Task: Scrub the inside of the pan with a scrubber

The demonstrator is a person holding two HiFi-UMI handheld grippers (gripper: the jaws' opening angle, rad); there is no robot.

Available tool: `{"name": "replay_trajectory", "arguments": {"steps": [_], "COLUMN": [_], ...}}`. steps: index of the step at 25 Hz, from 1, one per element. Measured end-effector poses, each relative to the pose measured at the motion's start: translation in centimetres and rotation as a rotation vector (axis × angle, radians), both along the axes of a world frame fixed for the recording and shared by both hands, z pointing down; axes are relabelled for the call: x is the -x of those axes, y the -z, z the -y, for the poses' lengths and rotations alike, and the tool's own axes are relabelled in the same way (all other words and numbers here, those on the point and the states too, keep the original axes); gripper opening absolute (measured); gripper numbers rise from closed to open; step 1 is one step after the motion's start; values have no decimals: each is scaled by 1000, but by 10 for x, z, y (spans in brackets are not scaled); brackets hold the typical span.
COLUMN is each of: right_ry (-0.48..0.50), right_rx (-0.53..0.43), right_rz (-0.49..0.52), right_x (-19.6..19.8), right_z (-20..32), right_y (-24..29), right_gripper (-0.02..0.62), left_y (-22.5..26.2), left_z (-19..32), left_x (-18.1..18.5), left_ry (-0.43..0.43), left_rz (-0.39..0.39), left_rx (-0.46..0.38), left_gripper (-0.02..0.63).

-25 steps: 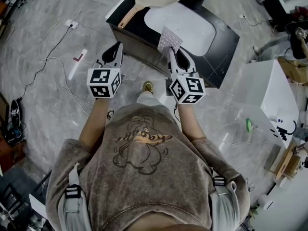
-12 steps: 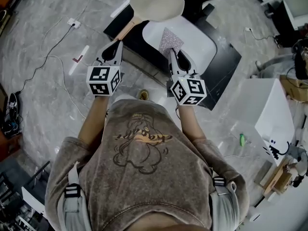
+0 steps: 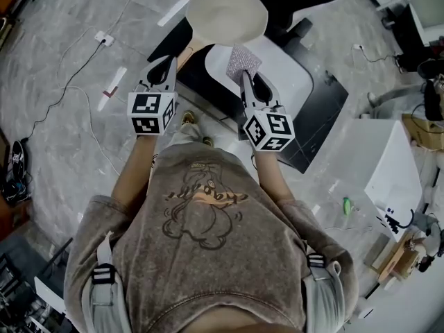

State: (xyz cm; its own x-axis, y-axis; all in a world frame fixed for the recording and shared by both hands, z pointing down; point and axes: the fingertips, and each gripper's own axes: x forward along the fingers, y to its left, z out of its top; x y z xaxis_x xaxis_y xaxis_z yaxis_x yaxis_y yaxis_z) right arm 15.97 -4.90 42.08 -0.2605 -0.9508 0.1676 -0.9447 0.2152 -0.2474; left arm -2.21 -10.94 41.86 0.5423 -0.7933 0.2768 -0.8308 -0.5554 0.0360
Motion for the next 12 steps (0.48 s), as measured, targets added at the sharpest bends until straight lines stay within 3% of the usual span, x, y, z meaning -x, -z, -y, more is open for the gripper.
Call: {"name": "replay_trajectory", "arguments": {"steps": [12], "right_ry": [-18], "right_rx": [15], "right_rz": [3], "right_x": [1], "right_z": [59], "right_y": [-4], "right_gripper": [84], "left_y": [-10], "left_z": [65], "left_x": [-18], "left_ry": [-74], "left_rz": [2], "left_rx": [24], "left_gripper": [24]}}
